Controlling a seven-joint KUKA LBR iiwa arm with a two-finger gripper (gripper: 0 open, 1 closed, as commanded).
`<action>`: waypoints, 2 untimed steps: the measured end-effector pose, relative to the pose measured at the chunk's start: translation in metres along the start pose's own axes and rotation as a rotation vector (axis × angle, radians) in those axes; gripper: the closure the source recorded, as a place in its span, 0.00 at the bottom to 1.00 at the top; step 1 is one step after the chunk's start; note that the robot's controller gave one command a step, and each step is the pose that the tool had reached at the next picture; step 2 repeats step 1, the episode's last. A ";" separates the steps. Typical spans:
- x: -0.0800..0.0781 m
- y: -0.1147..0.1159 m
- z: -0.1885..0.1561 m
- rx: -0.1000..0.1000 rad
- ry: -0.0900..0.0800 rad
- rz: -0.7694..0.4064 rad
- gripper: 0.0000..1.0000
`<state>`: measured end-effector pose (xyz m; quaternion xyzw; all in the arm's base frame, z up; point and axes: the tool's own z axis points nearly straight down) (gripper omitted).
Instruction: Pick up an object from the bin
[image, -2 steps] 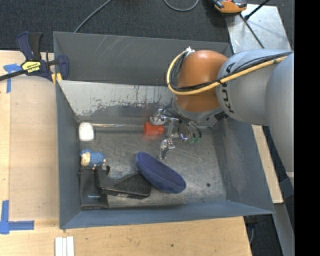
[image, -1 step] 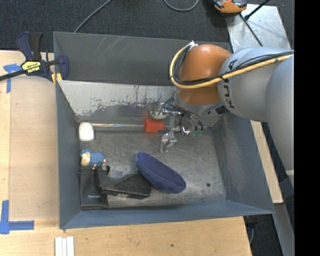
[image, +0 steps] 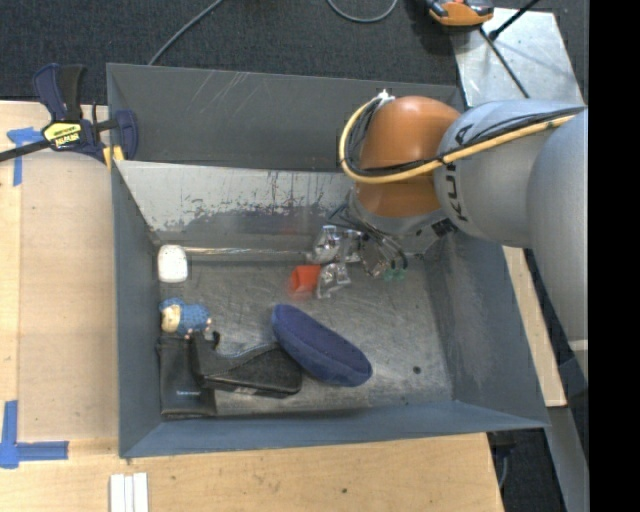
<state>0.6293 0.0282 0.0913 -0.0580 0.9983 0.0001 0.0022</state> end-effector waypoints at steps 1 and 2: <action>0.007 0.004 -0.124 0.001 -0.009 -0.004 1.00; 0.007 0.004 -0.124 0.001 -0.009 -0.004 1.00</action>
Offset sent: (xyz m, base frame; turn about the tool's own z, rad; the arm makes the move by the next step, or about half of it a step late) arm -0.0108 0.0037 0.1183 -0.0036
